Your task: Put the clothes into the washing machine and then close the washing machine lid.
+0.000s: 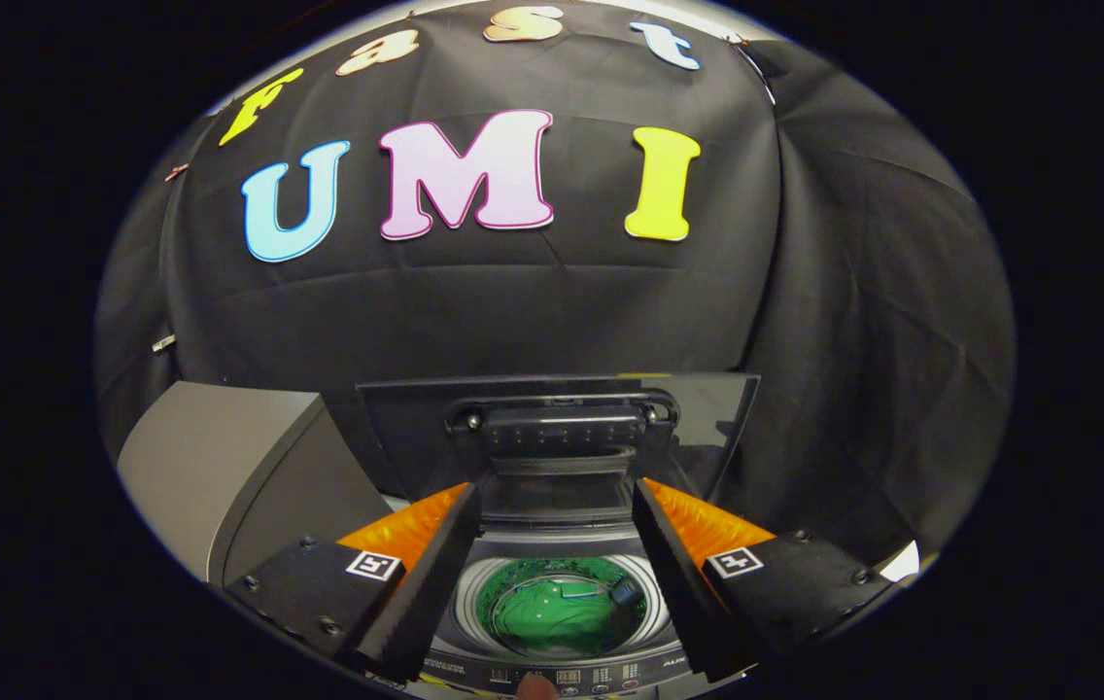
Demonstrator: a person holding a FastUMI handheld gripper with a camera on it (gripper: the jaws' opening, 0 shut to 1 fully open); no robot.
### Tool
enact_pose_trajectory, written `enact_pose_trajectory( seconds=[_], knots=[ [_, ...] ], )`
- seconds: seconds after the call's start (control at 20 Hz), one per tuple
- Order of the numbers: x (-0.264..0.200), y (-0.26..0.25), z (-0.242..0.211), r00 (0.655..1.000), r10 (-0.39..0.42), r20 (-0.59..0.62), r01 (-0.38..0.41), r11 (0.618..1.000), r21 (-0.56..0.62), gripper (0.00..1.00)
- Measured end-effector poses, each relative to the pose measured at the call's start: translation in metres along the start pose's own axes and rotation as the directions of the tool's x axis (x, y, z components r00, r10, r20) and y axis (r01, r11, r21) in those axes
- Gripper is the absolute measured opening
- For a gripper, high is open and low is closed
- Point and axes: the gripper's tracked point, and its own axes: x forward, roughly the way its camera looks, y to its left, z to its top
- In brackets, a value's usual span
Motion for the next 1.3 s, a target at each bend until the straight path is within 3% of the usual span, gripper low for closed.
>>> enact_pose_trajectory(
  seconds=[0.25,0.6,0.95,1.3],
  knots=[
    [0.012,0.005,0.026,0.998,0.028,0.047,-0.028,0.999,0.015,0.99],
    [0.064,-0.002,0.068,0.996,0.018,0.083,-0.021,0.999,0.041,0.98],
    [0.122,-0.002,0.066,0.999,0.03,0.04,-0.033,0.997,0.066,0.99],
    [0.127,-0.008,0.063,0.999,0.027,0.021,-0.028,0.999,0.04,0.99]
  ],
)
